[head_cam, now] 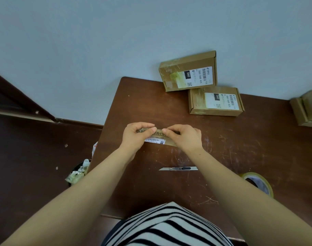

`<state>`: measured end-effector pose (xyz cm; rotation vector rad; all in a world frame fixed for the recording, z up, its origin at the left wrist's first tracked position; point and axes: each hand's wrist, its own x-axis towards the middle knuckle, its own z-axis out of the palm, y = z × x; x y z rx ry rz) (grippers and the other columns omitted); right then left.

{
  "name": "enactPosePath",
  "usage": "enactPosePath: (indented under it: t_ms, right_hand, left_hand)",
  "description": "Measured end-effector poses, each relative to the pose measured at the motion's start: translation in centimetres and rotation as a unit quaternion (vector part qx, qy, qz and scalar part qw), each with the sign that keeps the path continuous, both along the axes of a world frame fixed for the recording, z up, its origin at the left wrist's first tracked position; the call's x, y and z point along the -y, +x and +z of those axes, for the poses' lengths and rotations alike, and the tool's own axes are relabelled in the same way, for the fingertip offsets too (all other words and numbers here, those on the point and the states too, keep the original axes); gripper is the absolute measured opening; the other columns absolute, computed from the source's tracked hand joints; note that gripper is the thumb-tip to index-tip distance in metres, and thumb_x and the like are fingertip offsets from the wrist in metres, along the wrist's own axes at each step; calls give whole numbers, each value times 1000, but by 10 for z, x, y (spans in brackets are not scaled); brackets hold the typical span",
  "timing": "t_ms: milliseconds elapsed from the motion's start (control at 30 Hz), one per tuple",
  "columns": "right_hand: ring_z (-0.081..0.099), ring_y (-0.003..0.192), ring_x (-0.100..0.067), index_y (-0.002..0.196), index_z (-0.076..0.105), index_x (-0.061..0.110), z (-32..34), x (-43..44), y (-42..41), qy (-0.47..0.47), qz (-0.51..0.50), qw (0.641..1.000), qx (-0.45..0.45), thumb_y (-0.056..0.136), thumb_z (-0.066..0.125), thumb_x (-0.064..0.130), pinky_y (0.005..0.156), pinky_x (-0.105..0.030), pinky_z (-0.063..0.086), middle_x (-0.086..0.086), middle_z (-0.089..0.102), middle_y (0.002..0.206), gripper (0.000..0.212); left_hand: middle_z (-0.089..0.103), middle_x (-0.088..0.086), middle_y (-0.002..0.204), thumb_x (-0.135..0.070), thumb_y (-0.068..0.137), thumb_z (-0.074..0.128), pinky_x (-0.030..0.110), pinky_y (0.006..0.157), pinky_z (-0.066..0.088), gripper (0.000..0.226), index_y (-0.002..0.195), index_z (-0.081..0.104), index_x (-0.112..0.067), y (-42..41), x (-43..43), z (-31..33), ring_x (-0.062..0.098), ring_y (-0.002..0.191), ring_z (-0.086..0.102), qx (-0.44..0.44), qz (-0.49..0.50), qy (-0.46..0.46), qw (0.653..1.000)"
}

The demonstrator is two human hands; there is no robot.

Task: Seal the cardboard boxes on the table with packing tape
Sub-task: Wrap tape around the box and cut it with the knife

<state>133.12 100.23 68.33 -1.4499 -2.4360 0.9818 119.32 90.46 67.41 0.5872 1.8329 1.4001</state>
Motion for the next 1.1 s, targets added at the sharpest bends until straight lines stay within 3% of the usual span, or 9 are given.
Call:
enactPosePath:
  t_ms: [67,233,367,500,700,833,900,967,1100]
  right_hand:
    - [47,81,-2,96,72,35,0,1,-1,5,-3,1000,8,91,52,55,99,-32,20,18,60,76,29]
    - [51,82,-6,93,68,36,-2,6,-3,24,-3,999,22,93,49,53,99,-32,19,16,60,76,26]
    - [56,91,-12,96,69,34,-2,10,-3,56,7,998,25,95,46,51,93,-31,18,11,68,89,28]
    - [55,94,-11,102,69,36,-1,10,0,57,31,997,38,92,43,60,92,-31,17,12,68,92,37]
    - [56,106,-11,113,67,35,6,1,1,-1,43,998,41,99,45,42,105,-34,21,13,69,108,28]
    - [53,118,-9,124,62,31,10,-10,12,-96,47,994,-9,94,57,34,111,-37,32,12,65,121,30]
    - [52,118,-8,123,61,33,11,-10,13,-126,33,991,-24,91,60,39,112,-38,31,14,64,120,33]
    - [50,111,-4,120,62,35,8,-7,11,-91,32,995,-6,89,59,47,113,-36,26,15,65,115,33]
    - [53,93,-2,106,71,34,1,2,6,-12,10,1000,0,89,55,56,102,-27,18,15,70,93,32]
  left_hand:
    - [60,-9,95,-18,77,79,21,74,53,13,75,73,-30,1,0,-3,9,85,64,-6,4,-11,1000]
    - [69,-16,70,-17,74,81,14,63,51,17,67,73,-31,-3,-2,-3,2,70,67,5,-5,-22,1000]
    - [72,2,88,-19,72,83,27,74,56,13,71,74,-29,-7,-4,-2,18,83,69,3,-9,-42,999]
    - [73,7,91,-17,73,81,33,80,57,9,77,75,-23,-11,-4,0,21,86,70,29,-27,-47,998]
    - [72,-11,84,-18,88,67,8,58,48,12,97,74,-23,-20,-1,7,-3,73,67,68,-76,-53,993]
    - [71,-13,99,-21,89,66,21,79,53,23,105,69,-37,-28,5,11,3,94,65,121,-89,-61,987]
    - [65,-11,112,-21,80,75,26,89,50,37,112,66,-39,-29,8,9,8,103,62,122,-104,-52,986]
    - [62,-6,118,-23,71,82,28,93,49,46,111,65,-38,-25,9,9,11,108,60,89,-116,-58,988]
    - [68,6,106,-20,73,81,26,82,54,23,92,72,-29,-15,4,6,22,100,65,45,-75,-54,995]
